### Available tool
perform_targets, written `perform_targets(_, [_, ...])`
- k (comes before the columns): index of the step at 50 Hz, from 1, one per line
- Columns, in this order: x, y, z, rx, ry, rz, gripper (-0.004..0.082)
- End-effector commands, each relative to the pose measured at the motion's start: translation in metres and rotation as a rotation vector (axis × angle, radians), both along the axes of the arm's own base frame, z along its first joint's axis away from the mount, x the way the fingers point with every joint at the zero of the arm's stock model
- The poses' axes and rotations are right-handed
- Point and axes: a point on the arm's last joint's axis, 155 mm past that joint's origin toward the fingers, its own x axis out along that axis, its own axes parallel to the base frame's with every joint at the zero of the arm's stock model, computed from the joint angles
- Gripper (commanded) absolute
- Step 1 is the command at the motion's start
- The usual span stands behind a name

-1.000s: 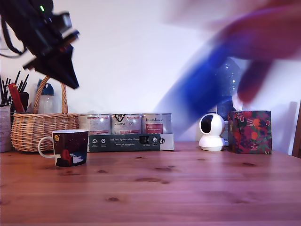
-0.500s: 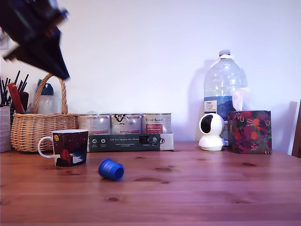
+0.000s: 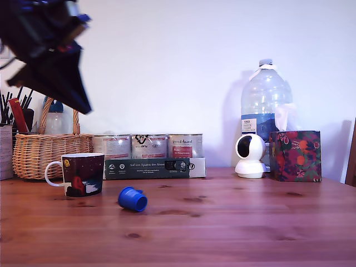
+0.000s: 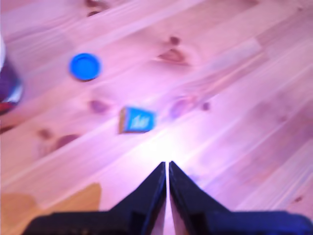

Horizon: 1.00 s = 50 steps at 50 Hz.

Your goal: Pick up the coffee capsules from the table one by one and drop them inside the nearest coffee cup

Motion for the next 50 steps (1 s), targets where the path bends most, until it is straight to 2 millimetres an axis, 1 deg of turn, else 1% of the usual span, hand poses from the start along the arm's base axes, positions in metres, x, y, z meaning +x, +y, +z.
perform_targets(1, [-0.005, -0.004, -0.008, 0.009, 0.017, 0.011, -0.0019])
perform_targets(10, [-0.013, -0.017, -0.011, 0.027, 0.023, 0.029, -0.0019])
perform_targets(22, [-0.012, -0.034, -0.018, 0.009, -0.006, 0.103, -0.0019])
perform_targets(29, [-0.011, -0.033, -0.027, 0.025, -0.019, 0.168, -0.0019])
perform_targets(37, [-0.009, -0.033, -0.034, -0.002, -0.011, 0.287, -0.0019])
perform_targets(41, [-0.009, -0.036, -0.034, -0.02, -0.007, 0.314, -0.0019])
perform_targets(50, [-0.006, -0.047, -0.026, -0.06, -0.033, 0.303, -0.0019])
